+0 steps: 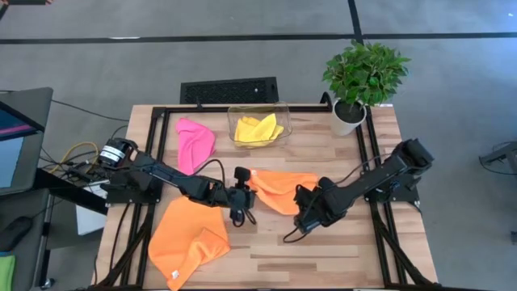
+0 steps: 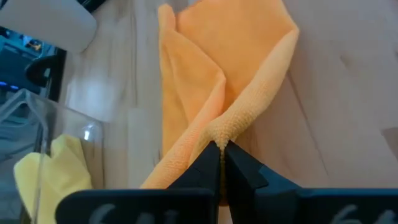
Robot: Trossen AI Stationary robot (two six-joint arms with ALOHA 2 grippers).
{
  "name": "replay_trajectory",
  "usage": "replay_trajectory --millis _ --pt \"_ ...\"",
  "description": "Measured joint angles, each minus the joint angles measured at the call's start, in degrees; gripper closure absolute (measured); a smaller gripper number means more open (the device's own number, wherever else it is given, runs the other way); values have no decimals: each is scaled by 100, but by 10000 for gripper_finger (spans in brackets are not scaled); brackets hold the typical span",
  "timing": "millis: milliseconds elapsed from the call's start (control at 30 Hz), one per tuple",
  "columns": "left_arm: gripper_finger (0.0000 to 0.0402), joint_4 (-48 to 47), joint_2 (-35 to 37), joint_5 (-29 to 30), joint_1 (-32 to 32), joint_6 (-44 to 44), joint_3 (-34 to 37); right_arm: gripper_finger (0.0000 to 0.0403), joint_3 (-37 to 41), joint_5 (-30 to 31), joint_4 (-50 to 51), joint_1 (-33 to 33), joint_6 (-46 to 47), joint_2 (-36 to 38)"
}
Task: Fold microfiber towels
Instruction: Fold the right orange towel
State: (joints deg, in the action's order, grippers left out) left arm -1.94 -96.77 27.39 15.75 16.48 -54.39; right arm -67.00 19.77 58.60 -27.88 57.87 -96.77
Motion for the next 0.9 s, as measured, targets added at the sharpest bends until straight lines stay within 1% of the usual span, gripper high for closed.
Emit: replay_trajectory --millis 67,167,200,333,433,533,700,833,900 --pt "401 25 0 19 0 103 0 154 180 -56 -96 74 19 -9" --pt "401 153 0 -77 2 195 0 154 449 -300 -362 204 21 -9" --pt "401 207 0 -150 2 234 0 154 553 -328 -382 233 21 -9" --pt "401 408 2 -138 2 401 -24 154 903 -430 -465 352 23 -7" --pt "401 463 4 -146 -7 501 -112 154 1214 -536 -908 474 14 -7" --pt "401 594 7 -163 -38 691 -133 154 1506 -630 -1509 597 -229 -7" --pt "401 983 -2 -569 -182 792 -144 154 1823 -691 -2070 757 -382 35" --pt "401 1513 -281 -645 -308 1000 -180 154 1864 -708 -2121 810 -449 30" --pt "401 1541 -500 -754 -361 1126 -332 154 1851 -688 -2165 809 -541 26"
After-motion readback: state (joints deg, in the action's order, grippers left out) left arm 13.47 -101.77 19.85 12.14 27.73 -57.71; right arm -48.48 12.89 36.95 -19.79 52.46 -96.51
